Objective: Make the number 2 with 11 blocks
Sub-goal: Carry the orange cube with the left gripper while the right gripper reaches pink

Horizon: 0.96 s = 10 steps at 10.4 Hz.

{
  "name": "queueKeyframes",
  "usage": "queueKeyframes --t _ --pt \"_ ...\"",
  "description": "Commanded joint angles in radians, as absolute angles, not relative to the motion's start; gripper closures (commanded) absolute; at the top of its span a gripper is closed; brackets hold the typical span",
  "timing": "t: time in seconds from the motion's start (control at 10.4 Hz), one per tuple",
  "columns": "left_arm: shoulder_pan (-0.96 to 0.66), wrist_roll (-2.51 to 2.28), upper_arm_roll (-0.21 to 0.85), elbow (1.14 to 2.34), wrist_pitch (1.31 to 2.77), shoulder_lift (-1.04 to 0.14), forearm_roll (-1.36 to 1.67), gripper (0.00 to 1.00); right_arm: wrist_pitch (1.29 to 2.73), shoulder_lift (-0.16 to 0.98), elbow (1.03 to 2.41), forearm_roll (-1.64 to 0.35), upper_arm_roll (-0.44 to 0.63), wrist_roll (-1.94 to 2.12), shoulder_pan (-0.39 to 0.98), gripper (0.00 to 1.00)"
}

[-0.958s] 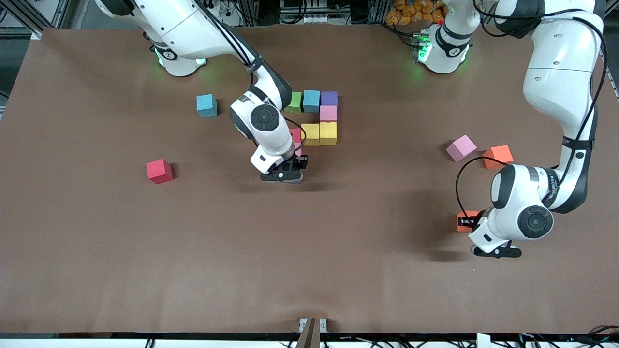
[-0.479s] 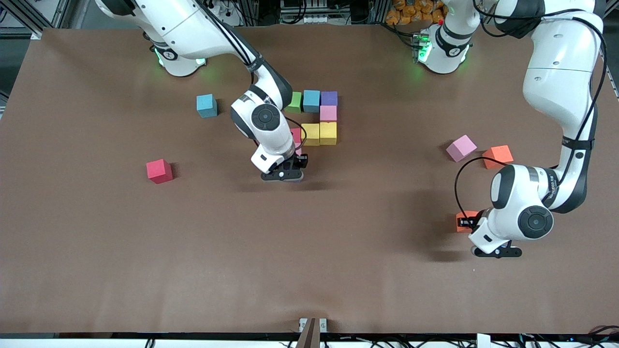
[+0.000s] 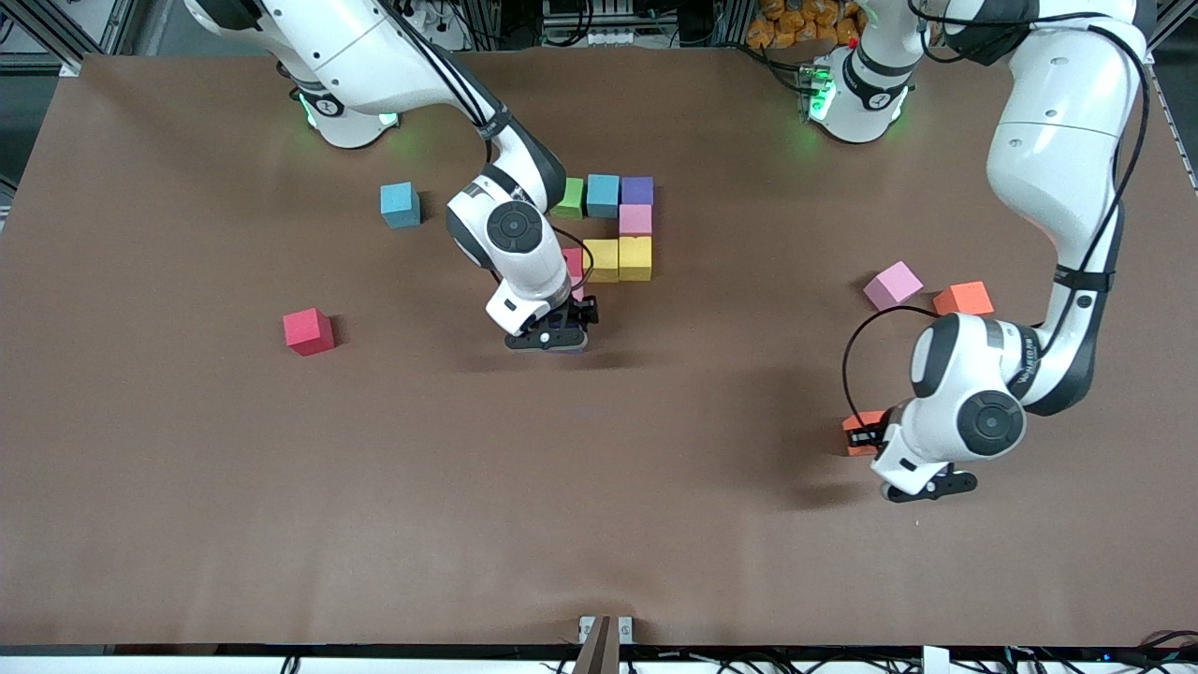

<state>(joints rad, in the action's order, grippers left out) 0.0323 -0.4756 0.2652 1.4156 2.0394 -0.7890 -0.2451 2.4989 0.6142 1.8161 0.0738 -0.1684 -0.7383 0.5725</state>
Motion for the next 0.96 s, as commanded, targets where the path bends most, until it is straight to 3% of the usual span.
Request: queueKeyframes --t 0.0,0.19,0.48,0.58,0.86 --pt "0.035 -0.555 0.302 1.428 2.028 -0.759 -0.23 0.56 2.494 0.595 1.816 0.077 -0.158 -0.759 0.584 0.13" --pt "0.041 -0.635 0.354 1.43 2.008 -0.75 -0.221 0.56 2.45 0.539 1.816 0.072 -0.16 -0.75 0.571 0.11" --pt "0.04 -0.864 0.42 1.433 1.994 -0.746 -0.221 0.56 2.245 0.398 1.825 0.069 -0.216 -0.744 0.519 0.11" --pt "0.026 -0.974 0.443 1.433 1.994 -0.746 -0.221 0.56 2.183 0.344 1.869 0.072 -0.248 -0.726 0.467 0.11" --pt "-0.066 -1.255 0.457 1.431 1.994 -0.75 -0.224 0.56 2.183 0.114 2.121 0.072 -0.308 -0.449 0.271 0.11"
